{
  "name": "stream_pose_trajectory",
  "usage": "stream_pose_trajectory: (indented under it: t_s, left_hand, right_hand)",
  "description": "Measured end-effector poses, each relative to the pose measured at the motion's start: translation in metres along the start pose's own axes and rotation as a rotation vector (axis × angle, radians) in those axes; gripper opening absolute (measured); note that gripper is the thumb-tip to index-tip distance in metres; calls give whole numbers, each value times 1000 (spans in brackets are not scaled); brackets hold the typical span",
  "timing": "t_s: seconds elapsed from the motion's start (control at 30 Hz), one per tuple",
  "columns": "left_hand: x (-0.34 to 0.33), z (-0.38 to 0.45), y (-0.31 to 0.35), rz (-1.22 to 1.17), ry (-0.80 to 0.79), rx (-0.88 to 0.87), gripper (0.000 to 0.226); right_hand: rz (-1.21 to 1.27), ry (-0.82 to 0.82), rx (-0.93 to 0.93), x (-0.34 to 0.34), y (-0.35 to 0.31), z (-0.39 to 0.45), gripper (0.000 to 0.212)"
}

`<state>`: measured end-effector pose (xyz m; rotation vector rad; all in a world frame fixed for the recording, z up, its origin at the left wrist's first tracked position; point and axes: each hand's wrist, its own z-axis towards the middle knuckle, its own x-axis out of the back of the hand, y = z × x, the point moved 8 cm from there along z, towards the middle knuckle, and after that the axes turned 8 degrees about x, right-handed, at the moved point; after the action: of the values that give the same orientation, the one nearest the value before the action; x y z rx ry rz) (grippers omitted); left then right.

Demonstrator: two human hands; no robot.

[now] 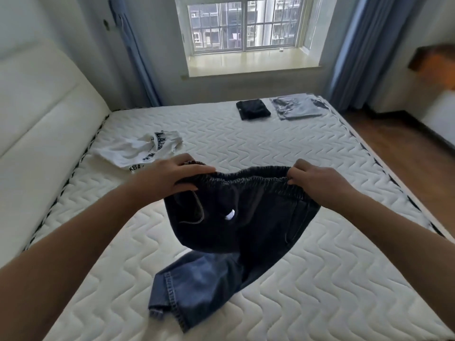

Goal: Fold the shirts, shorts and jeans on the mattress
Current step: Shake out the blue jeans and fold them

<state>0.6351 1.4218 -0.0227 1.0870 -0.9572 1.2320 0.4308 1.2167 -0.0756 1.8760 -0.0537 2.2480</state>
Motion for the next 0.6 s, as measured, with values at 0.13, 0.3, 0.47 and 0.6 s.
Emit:
stream_pose_trajectory:
  t_s: [0.13, 0.3, 0.47, 0.6]
  left_hand:
    - [45, -12, -6, -1, 190, -11, 42]
    - [93, -23, -14, 9, 203, -47, 38]
    - [129, -24, -31, 111, 174, -44, 38]
    - [150, -22, -45, 129, 176, 4, 33]
  right_hand:
    - [-13, 142, 111, 40, -22, 9, 46]
    - [-20, 196, 362, 80, -38, 19, 56]
    - [-63, 117, 446, 99, -43, 40, 46]
    - [84, 173, 299, 118, -27, 59, 46]
